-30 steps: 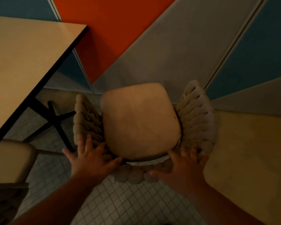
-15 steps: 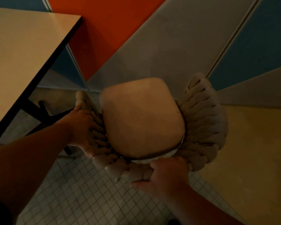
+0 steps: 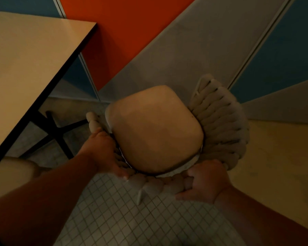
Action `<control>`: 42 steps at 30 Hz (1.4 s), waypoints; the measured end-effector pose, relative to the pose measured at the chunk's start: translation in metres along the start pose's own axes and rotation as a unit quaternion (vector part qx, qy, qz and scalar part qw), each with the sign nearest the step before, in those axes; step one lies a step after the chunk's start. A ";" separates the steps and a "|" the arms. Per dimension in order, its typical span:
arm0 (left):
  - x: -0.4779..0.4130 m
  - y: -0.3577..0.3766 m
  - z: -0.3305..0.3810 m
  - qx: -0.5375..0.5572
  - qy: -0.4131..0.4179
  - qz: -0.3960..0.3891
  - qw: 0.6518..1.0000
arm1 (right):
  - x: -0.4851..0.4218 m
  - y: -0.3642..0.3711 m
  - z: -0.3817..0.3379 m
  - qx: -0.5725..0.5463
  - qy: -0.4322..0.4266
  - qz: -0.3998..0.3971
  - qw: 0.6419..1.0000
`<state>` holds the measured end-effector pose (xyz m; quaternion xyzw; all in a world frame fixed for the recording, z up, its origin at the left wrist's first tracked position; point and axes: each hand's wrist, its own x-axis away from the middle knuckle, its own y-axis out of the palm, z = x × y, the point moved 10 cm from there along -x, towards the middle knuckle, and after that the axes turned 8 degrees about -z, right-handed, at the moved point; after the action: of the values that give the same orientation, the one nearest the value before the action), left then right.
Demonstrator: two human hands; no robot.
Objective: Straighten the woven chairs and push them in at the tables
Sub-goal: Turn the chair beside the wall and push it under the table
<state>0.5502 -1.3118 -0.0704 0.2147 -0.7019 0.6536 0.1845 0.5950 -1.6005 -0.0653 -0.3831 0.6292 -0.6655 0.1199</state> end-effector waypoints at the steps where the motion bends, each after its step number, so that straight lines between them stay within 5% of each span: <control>1: 0.002 0.000 0.005 0.012 -0.011 0.012 1.000 | 0.000 -0.003 0.006 0.015 -0.009 -0.008 1.000; 19: 0.062 0.015 0.104 0.212 -0.218 0.075 0.950 | -0.040 -0.029 0.087 0.226 -0.106 -0.173 0.953; 25: 0.061 0.016 0.108 0.203 -0.220 0.066 0.952 | -0.045 -0.028 0.093 0.247 -0.115 -0.141 0.952; 30: 0.058 0.016 0.113 0.180 -0.188 0.033 0.965 | -0.037 -0.029 0.104 0.165 -0.077 -0.118 0.976; 33: 0.051 0.021 0.115 0.146 -0.100 -0.019 0.984 | -0.029 -0.027 0.121 -0.103 0.104 -0.045 0.988; 34: 0.051 0.024 0.114 0.137 -0.067 -0.042 0.987 | -0.021 -0.025 0.126 -0.249 0.175 0.008 0.953; 36: 0.051 0.026 0.099 0.118 -0.031 -0.071 0.990 | 0.000 -0.003 0.127 -0.517 0.273 0.111 0.804; 38: 0.048 0.023 0.069 0.069 -0.051 -0.075 0.994 | 0.018 0.030 0.117 -0.631 0.361 0.142 0.672; 39: 0.046 0.023 0.053 0.041 -0.074 -0.085 0.993 | 0.022 0.042 0.113 -0.638 0.389 0.148 0.648; 42: 0.043 0.030 0.029 0.035 -0.107 -0.135 0.984 | 0.021 0.046 0.110 -0.604 0.370 0.231 0.667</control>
<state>0.4983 -1.3418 -0.0747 0.3826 -0.6589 0.6199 0.1878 0.6384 -1.7038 -0.1094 0.0632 0.9545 -0.1781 -0.2306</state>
